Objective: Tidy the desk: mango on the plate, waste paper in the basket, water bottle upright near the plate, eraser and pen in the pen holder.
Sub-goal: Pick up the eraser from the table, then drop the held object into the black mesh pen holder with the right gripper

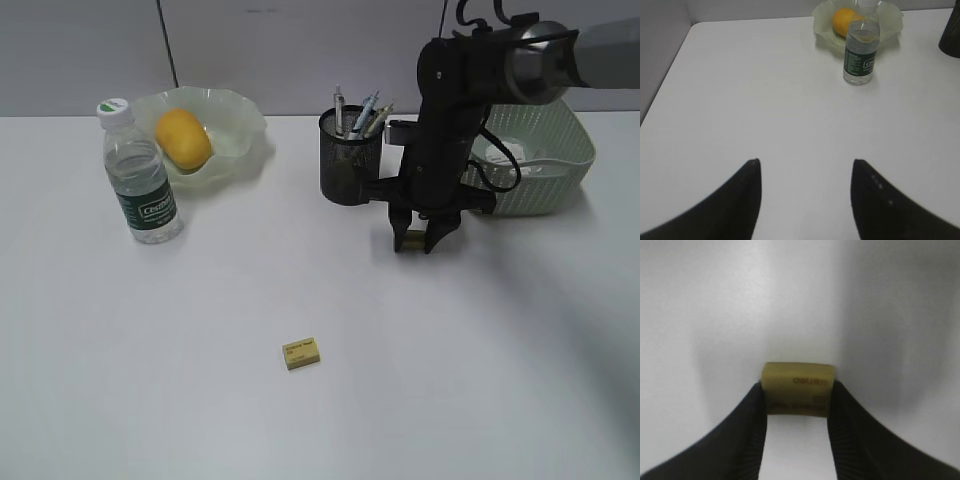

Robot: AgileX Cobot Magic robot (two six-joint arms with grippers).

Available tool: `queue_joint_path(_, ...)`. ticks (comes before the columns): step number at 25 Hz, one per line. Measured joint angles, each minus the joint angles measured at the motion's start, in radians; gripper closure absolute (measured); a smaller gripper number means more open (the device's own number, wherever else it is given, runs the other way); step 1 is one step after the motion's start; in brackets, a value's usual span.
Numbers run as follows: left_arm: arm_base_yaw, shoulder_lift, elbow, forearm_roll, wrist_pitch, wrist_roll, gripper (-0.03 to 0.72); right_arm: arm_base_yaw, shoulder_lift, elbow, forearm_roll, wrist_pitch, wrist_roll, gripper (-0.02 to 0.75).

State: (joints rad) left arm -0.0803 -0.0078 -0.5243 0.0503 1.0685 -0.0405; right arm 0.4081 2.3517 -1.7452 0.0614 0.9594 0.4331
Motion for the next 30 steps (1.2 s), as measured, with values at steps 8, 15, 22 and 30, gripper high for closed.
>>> queue_joint_path(8, 0.000, 0.000, 0.000, 0.000, 0.000, 0.000, 0.253, 0.000, 0.000, -0.086, 0.007, 0.117, 0.000, 0.433)
queue_joint_path(15, 0.000, 0.000, 0.000, 0.000, 0.000, 0.000, 0.253, 0.000, -0.004, -0.123, -0.005, 0.226, -0.014, 0.433)
queue_joint_path(22, 0.000, 0.000, 0.000, 0.000, 0.000, 0.000, 0.253, 0.001, -0.099, -0.124, -0.011, 0.221, -0.037, 0.433)
queue_joint_path(30, 0.000, 0.000, 0.000, 0.000, 0.000, 0.000, 0.253, 0.025, -0.149, -0.236, 0.049, 0.118, -0.126, 0.434)
